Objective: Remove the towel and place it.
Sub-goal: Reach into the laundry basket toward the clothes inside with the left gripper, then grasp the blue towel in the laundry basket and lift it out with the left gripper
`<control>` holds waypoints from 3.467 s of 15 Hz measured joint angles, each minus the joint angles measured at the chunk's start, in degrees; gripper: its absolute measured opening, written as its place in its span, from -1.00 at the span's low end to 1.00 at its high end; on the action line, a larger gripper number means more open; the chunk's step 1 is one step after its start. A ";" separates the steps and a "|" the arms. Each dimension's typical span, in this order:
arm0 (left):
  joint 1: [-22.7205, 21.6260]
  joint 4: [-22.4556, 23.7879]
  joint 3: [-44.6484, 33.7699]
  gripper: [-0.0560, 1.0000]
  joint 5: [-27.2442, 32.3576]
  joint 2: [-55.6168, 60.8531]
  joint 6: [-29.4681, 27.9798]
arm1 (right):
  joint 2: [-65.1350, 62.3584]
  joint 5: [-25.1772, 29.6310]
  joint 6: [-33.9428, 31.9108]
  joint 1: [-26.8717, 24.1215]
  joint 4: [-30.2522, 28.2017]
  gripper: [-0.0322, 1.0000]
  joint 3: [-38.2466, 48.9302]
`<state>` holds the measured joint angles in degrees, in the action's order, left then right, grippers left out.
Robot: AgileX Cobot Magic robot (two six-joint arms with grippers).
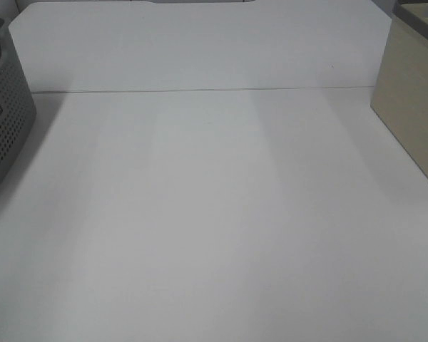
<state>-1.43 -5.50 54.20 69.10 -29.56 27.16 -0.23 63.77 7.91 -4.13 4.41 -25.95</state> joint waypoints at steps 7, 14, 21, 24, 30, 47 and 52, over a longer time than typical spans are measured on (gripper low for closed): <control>0.00 22.98 22.52 0.98 0.52 -32.77 10.26 | 0.00 0.00 0.00 0.00 0.00 0.60 0.00; -16.04 29.56 26.24 0.98 -11.69 -53.17 29.05 | 0.00 0.00 0.00 0.00 0.00 0.60 0.00; -16.84 35.35 26.24 0.98 -23.03 -71.79 29.11 | 0.00 0.00 0.00 0.00 0.00 0.60 0.00; -16.84 38.73 26.24 0.98 -26.70 -75.97 29.39 | 0.00 0.00 0.00 0.00 0.00 0.60 0.00; -13.52 41.60 26.24 0.97 -28.82 -85.14 29.45 | 0.00 0.00 0.00 0.00 0.00 0.60 0.00; -11.00 42.11 32.09 -0.89 -22.98 -81.65 20.23 | 0.00 0.00 0.00 0.00 0.00 0.60 0.00; -7.10 35.75 37.93 -0.89 -19.25 -69.04 20.17 | 0.00 0.00 0.00 0.00 0.00 0.60 0.00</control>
<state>-8.54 30.25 92.13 49.85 -98.61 47.33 -0.23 63.77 7.91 -4.13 4.41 -25.95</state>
